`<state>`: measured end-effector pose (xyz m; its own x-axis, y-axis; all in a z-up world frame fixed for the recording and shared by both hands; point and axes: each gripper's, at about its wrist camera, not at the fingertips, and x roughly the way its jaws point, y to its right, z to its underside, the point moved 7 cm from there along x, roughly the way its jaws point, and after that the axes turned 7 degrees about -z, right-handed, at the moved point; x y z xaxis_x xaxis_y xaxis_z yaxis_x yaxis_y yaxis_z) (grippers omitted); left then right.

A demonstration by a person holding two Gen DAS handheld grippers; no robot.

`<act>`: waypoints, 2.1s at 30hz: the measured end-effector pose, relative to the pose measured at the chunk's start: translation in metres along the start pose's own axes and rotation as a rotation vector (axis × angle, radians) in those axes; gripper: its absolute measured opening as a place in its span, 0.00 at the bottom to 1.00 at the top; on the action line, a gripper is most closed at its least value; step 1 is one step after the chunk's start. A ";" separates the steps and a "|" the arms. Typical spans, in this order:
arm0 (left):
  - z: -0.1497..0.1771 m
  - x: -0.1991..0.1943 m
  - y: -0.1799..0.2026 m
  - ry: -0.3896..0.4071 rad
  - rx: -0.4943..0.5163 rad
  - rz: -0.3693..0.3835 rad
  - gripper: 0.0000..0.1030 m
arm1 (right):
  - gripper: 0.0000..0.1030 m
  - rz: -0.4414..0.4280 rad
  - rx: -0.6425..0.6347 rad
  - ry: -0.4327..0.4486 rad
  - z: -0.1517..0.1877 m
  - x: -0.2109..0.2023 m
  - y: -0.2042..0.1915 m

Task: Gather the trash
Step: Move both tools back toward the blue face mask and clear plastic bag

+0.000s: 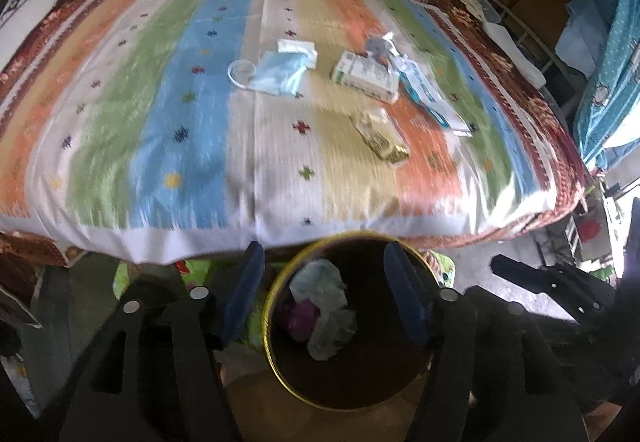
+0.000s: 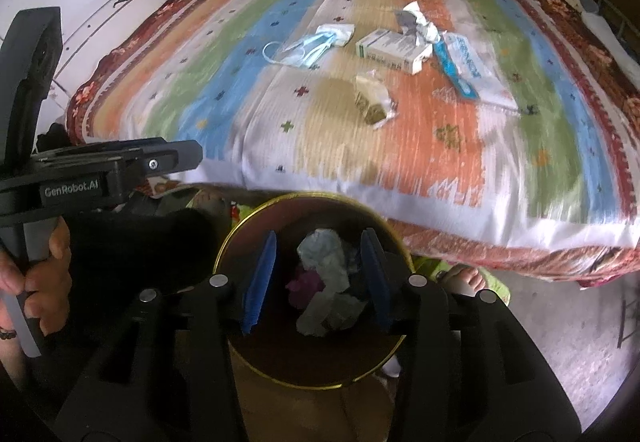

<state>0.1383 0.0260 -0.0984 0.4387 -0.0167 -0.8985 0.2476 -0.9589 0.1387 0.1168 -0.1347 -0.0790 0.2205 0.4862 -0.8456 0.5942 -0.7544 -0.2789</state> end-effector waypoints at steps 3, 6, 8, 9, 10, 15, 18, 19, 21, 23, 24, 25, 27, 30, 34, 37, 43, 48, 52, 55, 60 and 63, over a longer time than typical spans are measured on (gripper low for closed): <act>-0.010 0.001 -0.002 0.005 -0.014 -0.007 0.71 | 0.52 -0.013 0.017 0.026 -0.012 -0.007 0.005; -0.019 0.005 -0.005 -0.005 -0.042 0.004 0.72 | 0.52 -0.003 0.021 0.032 -0.019 -0.009 0.010; -0.027 0.008 -0.005 -0.005 -0.042 0.000 0.73 | 0.54 -0.002 0.019 0.036 -0.023 -0.010 0.012; -0.030 0.008 -0.005 0.000 -0.036 -0.007 0.74 | 0.55 0.000 0.019 0.039 -0.026 -0.011 0.014; -0.034 0.008 -0.004 0.007 -0.029 -0.017 0.74 | 0.56 0.002 0.023 0.042 -0.030 -0.012 0.016; -0.053 0.014 -0.004 0.024 -0.014 -0.053 0.76 | 0.59 0.016 0.033 0.054 -0.046 -0.012 0.026; -0.066 0.016 0.000 0.050 0.025 -0.082 0.77 | 0.61 0.024 0.036 0.051 -0.053 -0.009 0.031; -0.070 0.016 0.000 0.056 0.033 -0.094 0.76 | 0.62 0.029 0.036 0.047 -0.055 -0.007 0.033; -0.079 0.021 0.002 0.063 0.049 -0.106 0.77 | 0.62 0.037 0.037 0.042 -0.061 -0.003 0.036; -0.086 0.027 0.002 0.060 0.048 -0.102 0.77 | 0.63 0.038 0.038 0.039 -0.067 0.001 0.039; -0.092 0.032 -0.001 0.065 0.049 -0.115 0.77 | 0.63 0.040 0.040 0.039 -0.069 0.002 0.040; -0.095 0.035 -0.003 0.063 0.044 -0.121 0.77 | 0.63 0.041 0.041 0.040 -0.070 0.002 0.041; -0.102 0.044 -0.009 0.045 0.026 -0.126 0.77 | 0.64 0.042 0.042 0.039 -0.075 0.006 0.043; -0.113 0.056 -0.017 0.032 0.005 -0.137 0.77 | 0.64 0.047 0.038 0.032 -0.080 0.012 0.046; -0.124 0.072 -0.028 0.013 -0.026 -0.149 0.77 | 0.64 0.047 0.038 0.023 -0.088 0.022 0.051; -0.131 0.083 -0.032 -0.008 -0.039 -0.148 0.77 | 0.64 0.056 0.036 0.013 -0.094 0.031 0.056; -0.146 0.104 -0.039 -0.021 -0.041 -0.156 0.77 | 0.64 0.063 0.044 -0.010 -0.107 0.053 0.064; -0.159 0.121 -0.047 -0.029 -0.051 -0.156 0.77 | 0.64 0.064 0.044 -0.035 -0.115 0.071 0.068; -0.170 0.136 -0.056 -0.033 -0.061 -0.150 0.77 | 0.64 0.063 0.039 -0.057 -0.120 0.087 0.072; -0.177 0.147 -0.059 -0.039 -0.065 -0.123 0.77 | 0.64 0.062 0.036 -0.077 -0.121 0.097 0.074; -0.189 0.158 -0.054 -0.034 -0.050 -0.093 0.75 | 0.64 0.056 0.042 -0.111 -0.122 0.116 0.080; -0.191 0.169 -0.052 -0.054 -0.055 -0.078 0.71 | 0.60 0.054 0.044 -0.127 -0.120 0.126 0.084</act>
<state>0.3646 0.1265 -0.1784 0.3697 0.0407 -0.9282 0.3265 -0.9410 0.0888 0.2877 -0.0839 -0.1539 0.1493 0.3869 -0.9100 0.5487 -0.7980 -0.2492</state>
